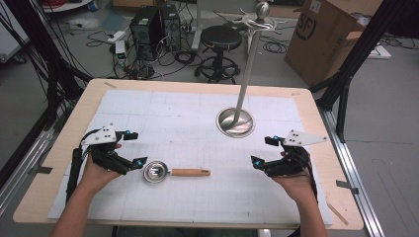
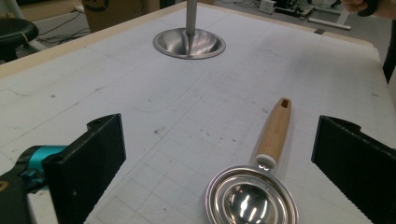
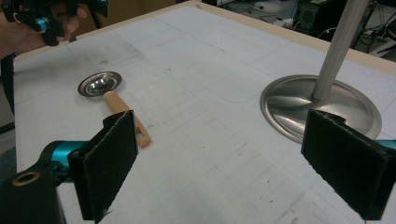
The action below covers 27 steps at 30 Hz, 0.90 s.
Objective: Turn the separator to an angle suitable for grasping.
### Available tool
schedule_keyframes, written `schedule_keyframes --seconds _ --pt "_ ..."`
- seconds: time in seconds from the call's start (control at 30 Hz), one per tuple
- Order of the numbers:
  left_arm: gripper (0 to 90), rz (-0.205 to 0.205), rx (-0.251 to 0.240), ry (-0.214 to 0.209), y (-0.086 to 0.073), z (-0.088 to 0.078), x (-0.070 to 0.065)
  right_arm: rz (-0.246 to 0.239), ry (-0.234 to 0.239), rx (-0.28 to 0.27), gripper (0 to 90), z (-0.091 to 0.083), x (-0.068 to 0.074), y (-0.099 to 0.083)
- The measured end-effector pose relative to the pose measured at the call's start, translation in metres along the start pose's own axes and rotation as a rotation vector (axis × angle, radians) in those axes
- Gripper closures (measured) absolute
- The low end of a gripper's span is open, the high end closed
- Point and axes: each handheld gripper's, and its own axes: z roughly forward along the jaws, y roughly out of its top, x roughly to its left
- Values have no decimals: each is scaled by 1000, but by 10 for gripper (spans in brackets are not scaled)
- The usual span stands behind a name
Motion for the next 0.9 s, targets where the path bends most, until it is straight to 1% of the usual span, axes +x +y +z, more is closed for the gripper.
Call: schedule_keyframes --seconds 0.13,0.27,0.37,0.43,0.57,0.67,0.73,0.77,0.9 --pt "35 6 20 -3 0 3 -2 12 -10 -1 95 0 -3 -1" --pt "35 32 52 2 0 5 -6 7 -19 5 95 1 -2 0" --pt "35 31 52 -7 0 7 -6 -3 -15 6 95 2 1 1" --pt "35 35 63 -9 0 9 -7 -6 -22 14 95 3 1 1" --pt "35 39 62 -13 1 11 -8 -1 -25 16 95 4 0 1" --pt "35 40 60 -10 3 13 -10 -2 -60 9 95 3 0 0" --pt "35 42 69 -10 3 15 -11 9 -70 6 95 2 -1 -1" --pt "35 43 74 -12 3 17 -12 6 -74 1 95 1 -2 -2" --pt "35 60 96 -18 4 23 -16 12 -71 7 95 1 -3 -2"
